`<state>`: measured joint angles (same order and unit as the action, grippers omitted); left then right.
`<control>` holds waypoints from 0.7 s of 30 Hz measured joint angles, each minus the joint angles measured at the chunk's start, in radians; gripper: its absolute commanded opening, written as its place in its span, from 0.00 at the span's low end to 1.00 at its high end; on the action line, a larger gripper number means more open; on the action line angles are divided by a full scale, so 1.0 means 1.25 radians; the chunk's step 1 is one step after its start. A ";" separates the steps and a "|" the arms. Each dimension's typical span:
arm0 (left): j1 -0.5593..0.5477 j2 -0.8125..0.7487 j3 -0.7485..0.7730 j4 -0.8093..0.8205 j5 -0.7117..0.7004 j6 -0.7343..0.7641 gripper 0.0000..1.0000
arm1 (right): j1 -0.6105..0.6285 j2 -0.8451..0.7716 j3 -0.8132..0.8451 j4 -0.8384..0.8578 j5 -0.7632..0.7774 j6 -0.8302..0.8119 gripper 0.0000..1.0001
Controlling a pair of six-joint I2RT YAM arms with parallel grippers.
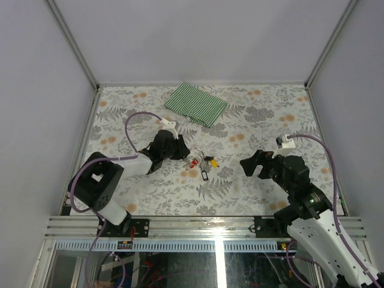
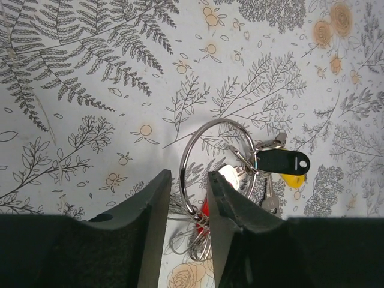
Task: Put the keys on the keyring
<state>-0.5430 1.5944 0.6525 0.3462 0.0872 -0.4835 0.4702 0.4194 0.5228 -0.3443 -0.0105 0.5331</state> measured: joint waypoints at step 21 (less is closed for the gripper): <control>0.013 -0.617 0.057 -0.392 -0.136 0.016 1.00 | 0.000 -0.063 0.157 -0.121 0.106 -0.120 0.99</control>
<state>-0.5262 0.8234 0.7238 -0.1432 -0.0834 -0.4637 0.4702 0.3412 0.7185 -0.4950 0.1215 0.3836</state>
